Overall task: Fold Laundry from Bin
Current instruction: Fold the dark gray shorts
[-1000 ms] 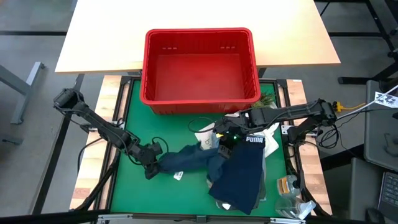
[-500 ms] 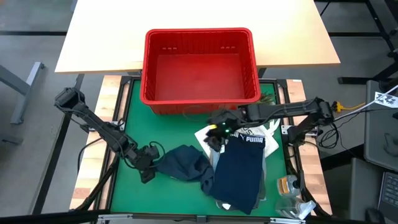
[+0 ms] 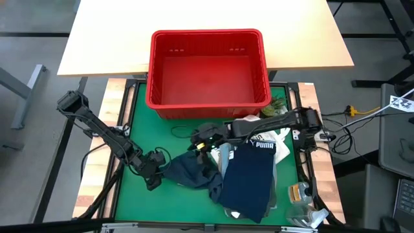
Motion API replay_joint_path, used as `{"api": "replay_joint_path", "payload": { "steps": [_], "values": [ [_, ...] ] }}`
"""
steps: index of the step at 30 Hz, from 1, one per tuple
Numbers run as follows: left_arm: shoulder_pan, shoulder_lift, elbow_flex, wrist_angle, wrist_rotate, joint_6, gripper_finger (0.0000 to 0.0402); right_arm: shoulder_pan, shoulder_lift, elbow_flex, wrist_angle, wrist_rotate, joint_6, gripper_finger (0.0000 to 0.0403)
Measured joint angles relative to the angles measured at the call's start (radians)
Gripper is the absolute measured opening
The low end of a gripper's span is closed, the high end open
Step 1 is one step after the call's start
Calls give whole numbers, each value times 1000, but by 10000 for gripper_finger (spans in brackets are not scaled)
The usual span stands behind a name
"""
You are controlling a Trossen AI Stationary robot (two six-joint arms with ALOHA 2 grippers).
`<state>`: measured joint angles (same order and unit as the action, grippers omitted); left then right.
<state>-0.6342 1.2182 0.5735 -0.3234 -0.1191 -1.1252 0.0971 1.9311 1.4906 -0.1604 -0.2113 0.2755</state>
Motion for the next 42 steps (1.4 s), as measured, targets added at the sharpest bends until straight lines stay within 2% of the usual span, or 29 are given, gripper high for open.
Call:
{"api": "replay_joint_path", "payload": {
  "steps": [7, 12, 25, 28, 32, 36, 39, 42],
  "values": [
    [0, 0, 0, 0, -3, 0, 2, 0, 122, 0, 40, 8, -1, 168],
    [-1, 0, 0, 2, -3, 0, 2, 0, 186, 0, 35, 93, -3, 168],
    [-1, 0, 0, 2, -3, 1, 3, 0, 217, 0, -11, 270, 30, 168],
    [-1, 0, 0, 2, -3, 1, 3, 0, 221, 0, -46, 222, 89, 168],
    [-1, 0, 0, 2, -3, 1, 3, 0, 234, -1, -64, 70, 119, 168],
    [-1, 0, 0, 2, -3, 1, 4, 1, 246, 0, -35, -39, 115, 163],
    [-2, 0, 0, 1, -12, 1, 4, 2, 258, 0, 10, -72, 108, 137],
    [-2, 0, 0, 1, -20, -9, 4, 2, 258, 0, 55, -78, 107, 85]
  ]
}}
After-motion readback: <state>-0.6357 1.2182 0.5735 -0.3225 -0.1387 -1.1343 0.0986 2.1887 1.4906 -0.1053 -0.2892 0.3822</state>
